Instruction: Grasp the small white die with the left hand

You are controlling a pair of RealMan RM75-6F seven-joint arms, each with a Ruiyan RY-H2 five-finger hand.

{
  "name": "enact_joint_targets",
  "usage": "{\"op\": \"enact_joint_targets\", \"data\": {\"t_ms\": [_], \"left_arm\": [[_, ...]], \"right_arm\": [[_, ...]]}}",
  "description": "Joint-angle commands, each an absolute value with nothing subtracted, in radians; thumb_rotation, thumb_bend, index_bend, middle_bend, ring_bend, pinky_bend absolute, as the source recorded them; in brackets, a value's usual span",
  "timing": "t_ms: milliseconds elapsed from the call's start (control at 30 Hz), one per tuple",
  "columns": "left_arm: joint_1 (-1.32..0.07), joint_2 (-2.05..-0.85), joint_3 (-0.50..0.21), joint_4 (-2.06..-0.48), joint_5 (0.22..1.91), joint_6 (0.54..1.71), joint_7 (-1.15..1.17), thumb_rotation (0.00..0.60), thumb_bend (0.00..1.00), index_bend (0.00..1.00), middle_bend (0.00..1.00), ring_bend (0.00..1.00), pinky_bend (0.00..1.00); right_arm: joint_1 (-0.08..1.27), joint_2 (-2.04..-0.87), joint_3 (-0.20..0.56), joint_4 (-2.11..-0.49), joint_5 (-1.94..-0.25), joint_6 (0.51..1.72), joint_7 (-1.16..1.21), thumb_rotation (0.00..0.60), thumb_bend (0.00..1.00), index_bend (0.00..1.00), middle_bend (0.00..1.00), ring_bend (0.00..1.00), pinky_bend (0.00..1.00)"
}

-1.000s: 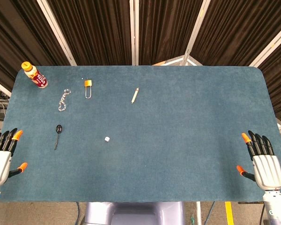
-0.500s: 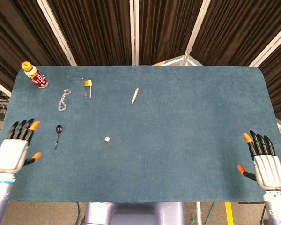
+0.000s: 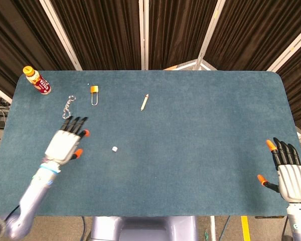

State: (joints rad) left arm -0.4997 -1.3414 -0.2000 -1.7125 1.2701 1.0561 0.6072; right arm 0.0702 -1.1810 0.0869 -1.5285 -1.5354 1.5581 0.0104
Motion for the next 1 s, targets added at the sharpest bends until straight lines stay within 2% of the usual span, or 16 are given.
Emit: {"op": "enact_joint_targets", "data": {"t_ms": [33, 233, 500, 600, 700, 867, 1000], "left_arm": [[-0.610, -1.436, -0.221, -1.673, 1.125, 0.960, 0.731, 0.600, 0.29, 0.37, 0.00, 0.00, 0.00], [-0.686, -1.513, -0.216, -1.625, 1.035, 0.934, 0.786, 0.600, 0.29, 0.44, 0.00, 0.00, 0.00], [-0.746, -1.567, -0.183, -1.581, 0.950, 0.927, 0.847, 0.600, 0.29, 0.40, 0.00, 0.00, 0.00], [-0.763, -1.576, -0.169, -1.562, 0.915, 0.932, 0.869, 0.600, 0.29, 0.33, 0.00, 0.00, 0.00], [-0.780, -1.586, -0.163, -1.546, 0.876, 0.932, 0.880, 0.600, 0.29, 0.31, 0.00, 0.00, 0.00], [-0.811, -1.621, -0.158, -1.507, 0.840, 0.934, 0.885, 0.600, 0.29, 0.33, 0.00, 0.00, 0.00], [-0.833, -1.646, -0.154, -1.478, 0.820, 0.931, 0.886, 0.600, 0.29, 0.39, 0.00, 0.00, 0.00]], "right_arm": [[0.069, -1.176, 0.089, -1.526, -1.529, 1.556, 0.023, 0.600, 0.06, 0.00, 0.00, 0.00, 0.00], [0.066, -1.170, 0.090, -1.525, -1.526, 1.557, 0.040, 0.600, 0.06, 0.00, 0.00, 0.00, 0.00], [0.064, -1.165, 0.091, -1.525, -1.522, 1.554, 0.055, 0.600, 0.06, 0.00, 0.00, 0.00, 0.00], [0.063, -1.161, 0.090, -1.526, -1.523, 1.555, 0.064, 0.600, 0.06, 0.00, 0.00, 0.00, 0.00], [0.062, -1.159, 0.090, -1.527, -1.526, 1.558, 0.069, 0.600, 0.06, 0.00, 0.00, 0.00, 0.00], [0.065, -1.157, 0.088, -1.531, -1.526, 1.549, 0.073, 0.600, 0.06, 0.00, 0.00, 0.00, 0.00], [0.067, -1.157, 0.089, -1.525, -1.521, 1.544, 0.073, 0.600, 0.06, 0.00, 0.00, 0.00, 0.00]]}}
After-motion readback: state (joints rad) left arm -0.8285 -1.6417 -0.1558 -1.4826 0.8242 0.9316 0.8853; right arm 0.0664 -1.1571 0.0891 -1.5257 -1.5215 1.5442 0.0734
